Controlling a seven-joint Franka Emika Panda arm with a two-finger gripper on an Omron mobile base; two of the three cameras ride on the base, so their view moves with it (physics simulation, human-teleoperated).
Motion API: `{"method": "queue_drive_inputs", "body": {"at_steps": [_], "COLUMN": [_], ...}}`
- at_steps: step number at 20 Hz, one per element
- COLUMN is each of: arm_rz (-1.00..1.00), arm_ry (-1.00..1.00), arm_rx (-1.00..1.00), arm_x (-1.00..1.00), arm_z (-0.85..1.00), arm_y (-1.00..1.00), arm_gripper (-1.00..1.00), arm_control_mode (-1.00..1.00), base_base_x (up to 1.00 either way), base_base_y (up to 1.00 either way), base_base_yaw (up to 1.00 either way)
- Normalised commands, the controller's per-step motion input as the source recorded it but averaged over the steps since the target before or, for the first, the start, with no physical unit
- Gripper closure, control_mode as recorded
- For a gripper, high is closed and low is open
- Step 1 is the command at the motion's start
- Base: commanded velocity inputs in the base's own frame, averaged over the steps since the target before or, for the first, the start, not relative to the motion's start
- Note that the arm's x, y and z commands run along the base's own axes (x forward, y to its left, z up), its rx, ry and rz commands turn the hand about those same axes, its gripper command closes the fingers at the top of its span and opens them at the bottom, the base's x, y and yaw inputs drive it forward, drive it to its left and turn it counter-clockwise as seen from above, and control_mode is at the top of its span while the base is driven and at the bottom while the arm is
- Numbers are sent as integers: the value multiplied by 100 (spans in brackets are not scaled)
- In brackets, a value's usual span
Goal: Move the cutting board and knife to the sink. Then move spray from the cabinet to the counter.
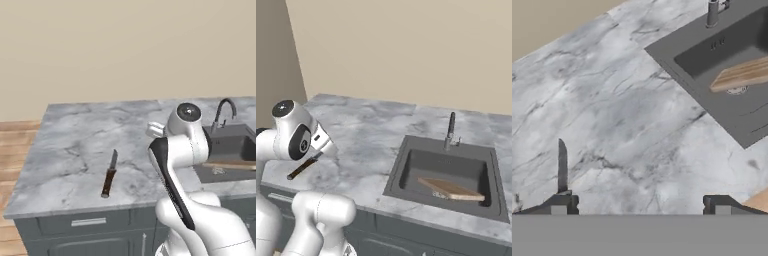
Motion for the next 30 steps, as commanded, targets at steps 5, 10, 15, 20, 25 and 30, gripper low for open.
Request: {"method": "queue_drive_inputs", "body": {"at_steps": [5, 10, 15, 20, 25, 30], "arm_rz": [0, 0, 0, 0, 0, 9], "arm_ry": [0, 0, 0, 0, 2, 28], "arm_rx": [0, 0, 0, 0, 0, 1], "arm_x": [0, 0, 0, 0, 3, 17], "arm_z": [0, 0, 0, 0, 0, -4], "arm_y": [0, 0, 0, 0, 0, 0], "arm_gripper": [-100, -100, -100, -100, -100, -100], "arm_control_mode": [100, 100, 100, 100, -100, -100], "base_base_x": [-3, 12, 0, 18, 9, 0], "base_base_y": [100, 91, 5, 16, 0, 0], "base_base_yaw": [27, 8, -46, -24, 0, 0]}}
